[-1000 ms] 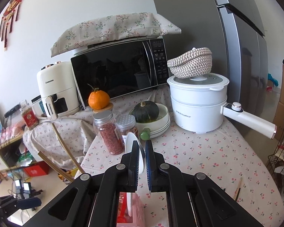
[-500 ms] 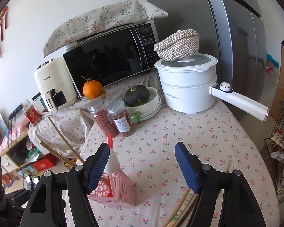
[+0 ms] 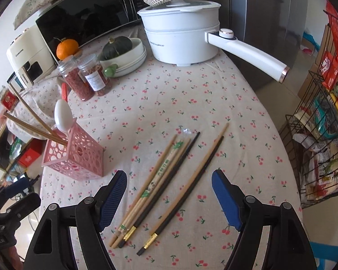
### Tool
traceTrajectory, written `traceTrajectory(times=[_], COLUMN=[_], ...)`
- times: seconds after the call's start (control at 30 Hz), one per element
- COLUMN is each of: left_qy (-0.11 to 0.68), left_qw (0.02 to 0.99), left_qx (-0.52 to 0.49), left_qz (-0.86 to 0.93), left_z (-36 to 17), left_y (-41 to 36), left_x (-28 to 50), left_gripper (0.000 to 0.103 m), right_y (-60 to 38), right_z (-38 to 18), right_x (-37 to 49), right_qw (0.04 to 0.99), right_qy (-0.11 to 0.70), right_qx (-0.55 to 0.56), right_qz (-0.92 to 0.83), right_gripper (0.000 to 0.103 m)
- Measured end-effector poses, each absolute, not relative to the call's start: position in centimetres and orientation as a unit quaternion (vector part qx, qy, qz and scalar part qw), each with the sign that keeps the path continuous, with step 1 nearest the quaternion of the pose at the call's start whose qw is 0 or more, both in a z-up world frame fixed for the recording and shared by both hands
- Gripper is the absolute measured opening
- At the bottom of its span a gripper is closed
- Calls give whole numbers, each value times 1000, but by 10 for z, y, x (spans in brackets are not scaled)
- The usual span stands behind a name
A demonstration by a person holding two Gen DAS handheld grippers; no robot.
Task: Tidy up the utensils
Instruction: 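Lower the left gripper and grasp a third wooden chopstick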
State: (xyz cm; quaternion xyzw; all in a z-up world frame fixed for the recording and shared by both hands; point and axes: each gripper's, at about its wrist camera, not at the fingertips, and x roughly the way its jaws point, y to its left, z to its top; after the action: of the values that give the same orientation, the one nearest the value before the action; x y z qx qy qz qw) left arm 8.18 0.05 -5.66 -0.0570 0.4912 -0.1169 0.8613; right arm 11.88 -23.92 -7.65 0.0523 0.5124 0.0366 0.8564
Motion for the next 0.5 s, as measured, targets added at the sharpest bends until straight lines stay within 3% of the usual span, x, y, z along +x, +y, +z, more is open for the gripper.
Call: traceTrajectory(times=[0.43,0.5], left_qy=[528,530], left_qw=[835,832], left_qx=[9,18], left_qz=[-157,-162], left_z=[-76,-79], left_y=[-75,-85], left_x=[83,87], left_gripper=[87,84], right_y=[-306,-314], right_z=[-103,-105], right_x=[97,96], right_qw=[823,819], right_qy=[565,569], right_qx=[68,71], right_qz=[6,1], right_gripper=[80,80])
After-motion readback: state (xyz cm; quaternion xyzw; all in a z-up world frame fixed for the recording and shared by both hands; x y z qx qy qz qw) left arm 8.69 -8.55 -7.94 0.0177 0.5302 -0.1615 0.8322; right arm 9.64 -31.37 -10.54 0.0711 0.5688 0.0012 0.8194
